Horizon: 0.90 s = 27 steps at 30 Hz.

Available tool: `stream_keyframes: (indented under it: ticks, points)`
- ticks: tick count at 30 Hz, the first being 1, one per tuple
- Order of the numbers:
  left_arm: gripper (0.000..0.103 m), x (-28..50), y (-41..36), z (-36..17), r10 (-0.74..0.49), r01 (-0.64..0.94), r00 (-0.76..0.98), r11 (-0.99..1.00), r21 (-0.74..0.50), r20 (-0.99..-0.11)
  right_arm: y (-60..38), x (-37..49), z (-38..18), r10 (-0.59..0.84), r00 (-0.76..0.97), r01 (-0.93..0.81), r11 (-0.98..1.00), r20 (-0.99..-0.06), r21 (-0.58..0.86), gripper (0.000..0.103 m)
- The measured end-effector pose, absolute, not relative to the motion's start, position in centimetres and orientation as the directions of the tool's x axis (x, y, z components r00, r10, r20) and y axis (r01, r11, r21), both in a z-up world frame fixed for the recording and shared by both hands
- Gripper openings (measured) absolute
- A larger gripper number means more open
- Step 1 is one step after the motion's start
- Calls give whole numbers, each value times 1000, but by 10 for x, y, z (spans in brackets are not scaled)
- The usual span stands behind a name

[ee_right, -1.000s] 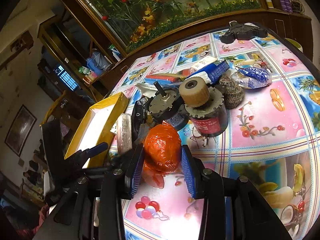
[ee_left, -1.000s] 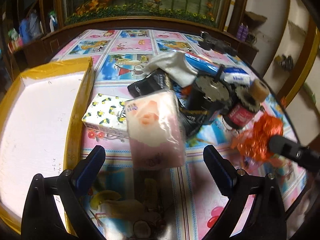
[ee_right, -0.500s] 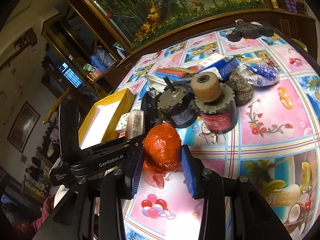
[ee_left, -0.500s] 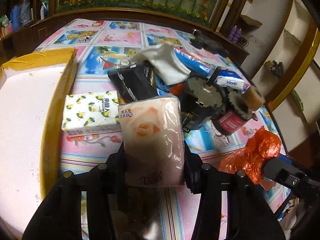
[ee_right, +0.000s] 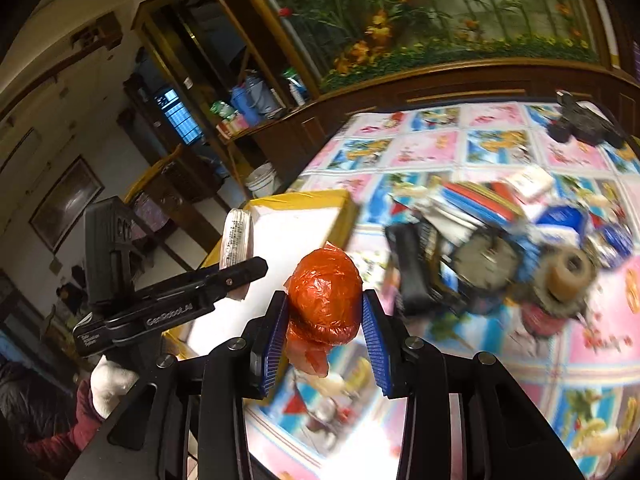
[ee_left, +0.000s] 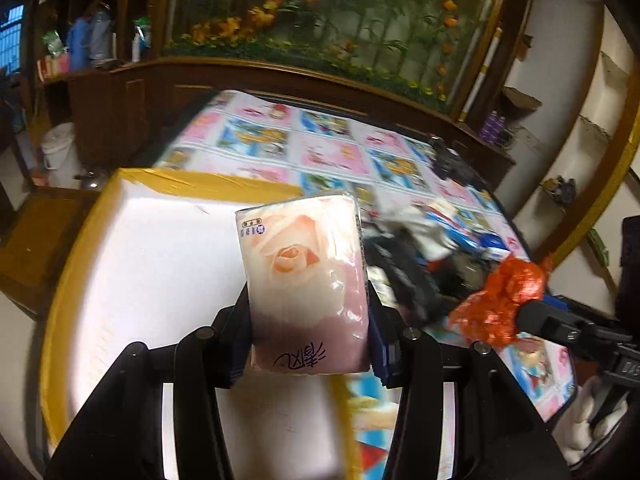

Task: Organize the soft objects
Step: 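Carry both items into the white box and open both tools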

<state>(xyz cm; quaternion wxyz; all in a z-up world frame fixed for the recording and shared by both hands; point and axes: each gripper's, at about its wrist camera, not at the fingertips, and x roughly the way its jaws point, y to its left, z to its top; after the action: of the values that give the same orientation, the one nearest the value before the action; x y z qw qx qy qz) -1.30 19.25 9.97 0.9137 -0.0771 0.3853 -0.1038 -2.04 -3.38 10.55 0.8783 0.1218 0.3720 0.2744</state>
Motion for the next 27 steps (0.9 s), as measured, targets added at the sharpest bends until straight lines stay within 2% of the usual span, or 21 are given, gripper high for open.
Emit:
stream_keyframes:
  ticks: [2, 6, 10, 18, 19, 21, 23, 24, 27]
  points:
    - [47, 6, 209, 94, -231, 101, 677, 970, -222, -699, -11, 3, 110, 594, 547, -418, 804, -590, 422, 37]
    - [47, 45, 234, 74, -264, 45, 642, 950, -308, -720, 32, 54, 103, 586, 509, -439, 807, -631, 396, 37]
    - [47, 74, 248, 49, -303, -9, 605, 922, -387, -736, 75, 105, 85, 519, 498, -439, 842, -695, 313, 37]
    - [50, 91, 257, 31, -312, -68, 591, 899, -432, -744, 125, 149, 61, 403, 520, -425, 887, -754, 181, 38]
    - [51, 92, 257, 31, -317, -69, 587, 897, -436, -745, 130, 153, 58, 384, 531, -419, 894, -756, 159, 39]
    - [54, 93, 260, 31, -318, -74, 586, 895, -440, -745, 136, 156, 55, 362, 550, -417, 900, -753, 128, 56]
    - [54, 92, 262, 33, -322, -79, 592, 889, -452, -738, 137, 154, 57, 337, 584, -411, 907, -738, 89, 65]
    - [54, 91, 264, 34, -324, -82, 594, 886, -456, -736, 138, 154, 57, 338, 589, -414, 906, -734, 85, 69]
    - [54, 82, 265, 43, -323, -80, 599, 886, -456, -732, 133, 147, 63, 330, 612, -404, 912, -719, 75, 69]
